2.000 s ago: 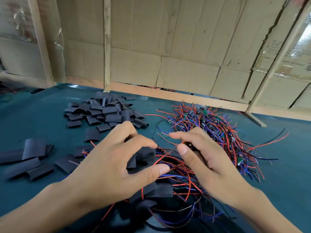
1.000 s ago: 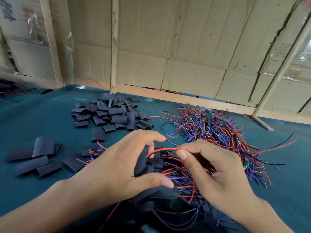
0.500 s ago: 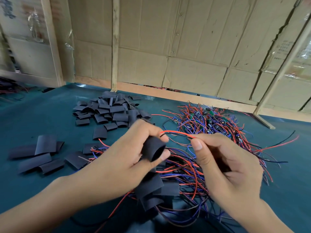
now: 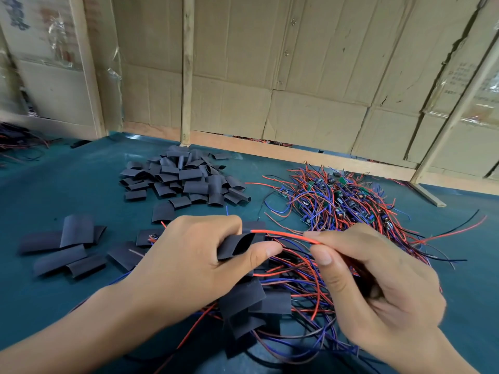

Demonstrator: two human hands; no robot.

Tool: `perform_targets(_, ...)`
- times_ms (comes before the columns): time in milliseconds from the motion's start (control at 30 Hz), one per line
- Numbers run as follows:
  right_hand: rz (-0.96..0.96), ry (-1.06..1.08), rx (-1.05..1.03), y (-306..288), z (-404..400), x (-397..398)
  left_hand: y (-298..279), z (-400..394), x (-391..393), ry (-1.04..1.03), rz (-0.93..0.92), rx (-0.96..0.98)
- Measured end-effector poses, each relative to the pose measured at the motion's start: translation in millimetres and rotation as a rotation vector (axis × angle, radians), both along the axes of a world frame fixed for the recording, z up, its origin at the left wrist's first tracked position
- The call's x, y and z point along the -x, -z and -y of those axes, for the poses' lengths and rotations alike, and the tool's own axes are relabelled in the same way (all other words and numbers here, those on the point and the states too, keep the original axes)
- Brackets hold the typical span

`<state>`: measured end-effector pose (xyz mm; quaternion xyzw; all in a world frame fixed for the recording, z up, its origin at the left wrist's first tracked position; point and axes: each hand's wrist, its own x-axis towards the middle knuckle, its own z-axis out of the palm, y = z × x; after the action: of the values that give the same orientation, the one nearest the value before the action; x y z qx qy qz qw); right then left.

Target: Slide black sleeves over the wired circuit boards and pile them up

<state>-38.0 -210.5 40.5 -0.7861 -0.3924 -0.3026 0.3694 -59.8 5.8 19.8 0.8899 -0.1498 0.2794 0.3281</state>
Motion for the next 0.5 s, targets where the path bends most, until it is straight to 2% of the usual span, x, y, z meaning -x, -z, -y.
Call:
perform_targets(33, 0.069, 0.016, 0.033, 4, -1, 1, -1, 0, 1, 0.005, -0.010, 0.016)
perform_targets(133, -0.028, 0.092, 0.104, 9, -1, -7, -1, 0, 1, 0.014, -0.033, 0.059)
perform_targets(233, 0.096, -0.025, 0.121, 17, -4, -7, -1, -1, 2, 0.015, -0.043, 0.010)
perform_targets(333, 0.049, 0.013, 0.231, 27, -5, -19, -2, -2, 3, -0.011, 0.018, -0.185)
perform_targets(400, 0.070, -0.075, 0.224, 18, -9, -18, -3, -2, 3, -0.053, 0.091, -0.360)
perform_targets(500, 0.078, -0.022, 0.221, 14, -1, -11, -6, -3, 1, -0.133, 0.125, -0.535)
